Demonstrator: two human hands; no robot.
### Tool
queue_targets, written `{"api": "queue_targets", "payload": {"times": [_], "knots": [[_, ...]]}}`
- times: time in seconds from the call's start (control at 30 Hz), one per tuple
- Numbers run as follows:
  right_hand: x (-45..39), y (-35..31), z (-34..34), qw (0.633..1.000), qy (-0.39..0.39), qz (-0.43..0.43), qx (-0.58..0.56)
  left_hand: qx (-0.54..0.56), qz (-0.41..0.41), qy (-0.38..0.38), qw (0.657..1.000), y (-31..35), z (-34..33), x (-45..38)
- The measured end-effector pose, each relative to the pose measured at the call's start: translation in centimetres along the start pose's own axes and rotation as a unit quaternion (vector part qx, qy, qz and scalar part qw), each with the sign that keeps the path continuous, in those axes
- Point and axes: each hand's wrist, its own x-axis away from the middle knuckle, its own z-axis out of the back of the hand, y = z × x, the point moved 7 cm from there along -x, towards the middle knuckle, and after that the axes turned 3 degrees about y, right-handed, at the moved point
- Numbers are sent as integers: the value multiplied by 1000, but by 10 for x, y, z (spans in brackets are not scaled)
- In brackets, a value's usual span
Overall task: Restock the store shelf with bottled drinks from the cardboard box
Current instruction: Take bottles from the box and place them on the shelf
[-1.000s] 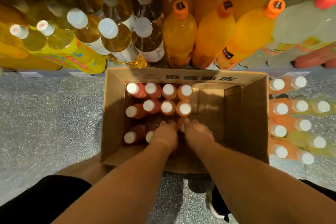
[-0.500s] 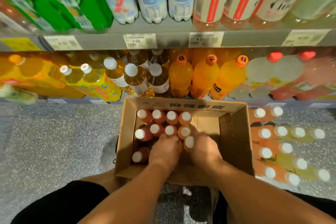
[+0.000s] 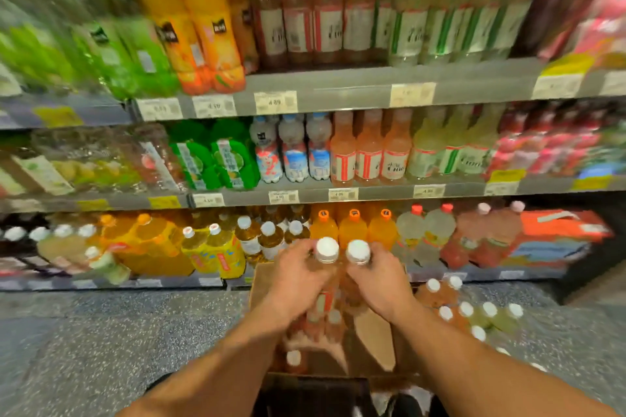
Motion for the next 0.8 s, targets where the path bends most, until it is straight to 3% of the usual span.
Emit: {"api": "queue_targets", "payload": {"times": [0.2, 0.33, 0.5, 0.8], "knots": [[16, -100, 83, 988, 97, 99, -71, 92, -101, 47, 990, 96, 56, 10], [28, -190, 163, 966, 161, 202, -31, 64, -205, 59, 975, 200, 110, 9], [38, -295, 260, 936, 232, 263, -14, 47, -315, 110, 942, 331, 170, 1], [26, -457, 364, 864, 306, 398, -40, 63, -401, 214, 889, 488, 259, -37]]}}
